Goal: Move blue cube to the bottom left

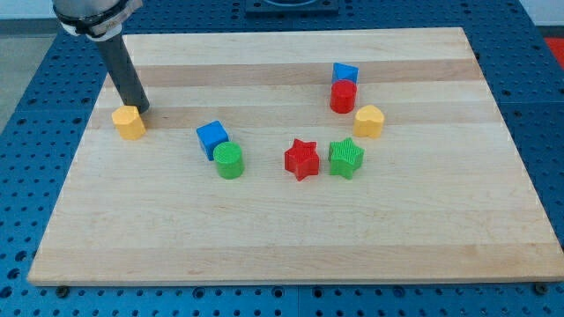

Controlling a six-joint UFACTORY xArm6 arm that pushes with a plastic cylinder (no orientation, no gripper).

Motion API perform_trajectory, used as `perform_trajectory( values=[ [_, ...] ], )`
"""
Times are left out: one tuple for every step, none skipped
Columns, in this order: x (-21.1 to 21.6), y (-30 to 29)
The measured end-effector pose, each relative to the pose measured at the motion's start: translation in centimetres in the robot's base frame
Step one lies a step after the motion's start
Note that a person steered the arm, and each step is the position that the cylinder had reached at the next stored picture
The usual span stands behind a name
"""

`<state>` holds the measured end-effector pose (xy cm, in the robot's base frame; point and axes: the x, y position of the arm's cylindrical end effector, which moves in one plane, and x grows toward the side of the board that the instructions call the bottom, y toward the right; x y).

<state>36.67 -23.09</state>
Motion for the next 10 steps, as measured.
perform_trajectory(
  values=[
    [0.0,0.0],
    [0.0,1.2],
    [0.0,3.2],
    [0.0,5.8],
    [0.0,8.9],
    [1.3,11.9],
    [2.8,12.1],
    [3.7,12.1],
    [4.7,12.1],
    [5.8,12.1]
  ],
)
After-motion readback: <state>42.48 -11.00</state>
